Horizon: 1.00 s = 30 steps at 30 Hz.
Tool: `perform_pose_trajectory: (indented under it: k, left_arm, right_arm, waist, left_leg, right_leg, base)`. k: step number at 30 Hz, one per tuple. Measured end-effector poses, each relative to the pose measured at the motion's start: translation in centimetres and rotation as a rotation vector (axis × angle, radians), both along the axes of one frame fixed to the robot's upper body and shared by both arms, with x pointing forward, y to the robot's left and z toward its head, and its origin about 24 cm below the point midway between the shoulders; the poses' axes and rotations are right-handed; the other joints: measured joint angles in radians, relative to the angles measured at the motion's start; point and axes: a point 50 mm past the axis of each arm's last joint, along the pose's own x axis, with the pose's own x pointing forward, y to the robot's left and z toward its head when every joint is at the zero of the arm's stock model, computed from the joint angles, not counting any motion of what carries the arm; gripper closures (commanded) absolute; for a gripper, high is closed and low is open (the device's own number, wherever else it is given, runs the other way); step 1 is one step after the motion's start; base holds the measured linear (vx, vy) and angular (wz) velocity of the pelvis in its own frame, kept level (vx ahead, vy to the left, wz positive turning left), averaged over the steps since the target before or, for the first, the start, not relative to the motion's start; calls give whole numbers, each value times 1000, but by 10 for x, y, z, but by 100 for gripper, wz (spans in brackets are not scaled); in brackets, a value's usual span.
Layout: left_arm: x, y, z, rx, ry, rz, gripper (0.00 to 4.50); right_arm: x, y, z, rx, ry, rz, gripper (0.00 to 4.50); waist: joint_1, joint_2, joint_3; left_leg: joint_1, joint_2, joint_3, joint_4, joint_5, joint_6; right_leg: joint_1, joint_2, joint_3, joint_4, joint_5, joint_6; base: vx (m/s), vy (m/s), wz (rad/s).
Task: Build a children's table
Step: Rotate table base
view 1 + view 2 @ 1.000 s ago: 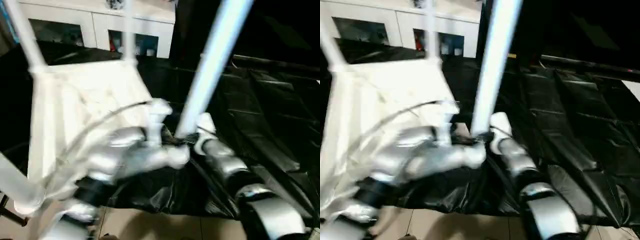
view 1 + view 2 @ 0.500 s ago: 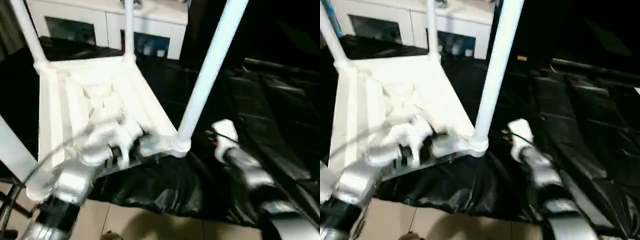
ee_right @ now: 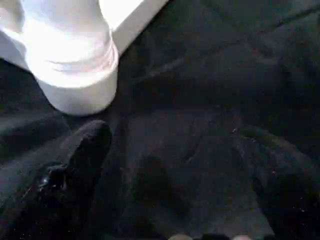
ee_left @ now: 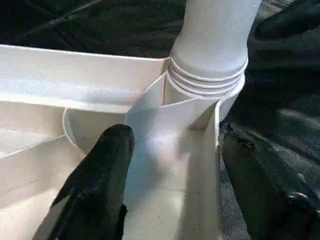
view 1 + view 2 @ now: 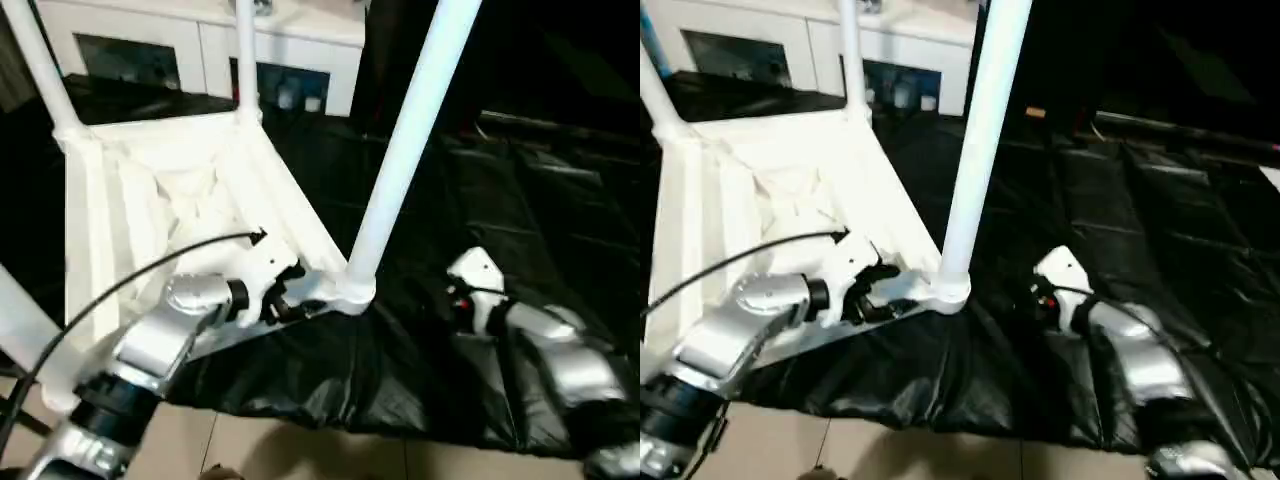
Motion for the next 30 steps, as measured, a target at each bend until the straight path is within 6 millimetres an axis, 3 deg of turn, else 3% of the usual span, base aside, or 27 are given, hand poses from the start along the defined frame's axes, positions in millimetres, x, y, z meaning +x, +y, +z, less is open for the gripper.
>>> perform_pose_trajectory:
  k: [7, 19, 24, 30]
  left_arm:
    - [-9, -1, -5, 24, 76, -22, 203]
    - [-18, -7, -7, 84, 63, -40, 285]
    - [-14, -7, -8, 60, 87, -31, 329]
    - [-10, 6, -7, 47, 94, -38, 368]
  right_arm:
    - [-5, 2, 13, -8, 5, 68, 0]
    - [-9, 2, 10, -11, 45, 59, 0]
    - [-7, 13, 13, 29, 53, 109, 0]
    - [-2, 40, 14, 64, 40, 194, 0]
  waist:
    - [-3, -2, 0]
    - [-4, -2, -1]
    - [-3, 2, -1]
    - [-5, 0, -1]
  left_leg:
    - [-1, 0, 0, 0, 0, 0]
    - [0, 0, 0, 0, 0, 0]
    - [0, 0, -1, 0, 0, 0]
    - [0, 0, -1, 0, 0, 0]
  right_leg:
    - [0, 0, 0, -1, -2, 3]
    - [1, 0, 0, -1, -2, 4]
    - [1, 0, 0, -1, -2, 4]
    - [2, 0, -1, -1, -2, 3]
  base:
    - [0, 0, 0]
    - [0, 0, 0]
    - [0, 0, 0]
    - [0, 0, 0]
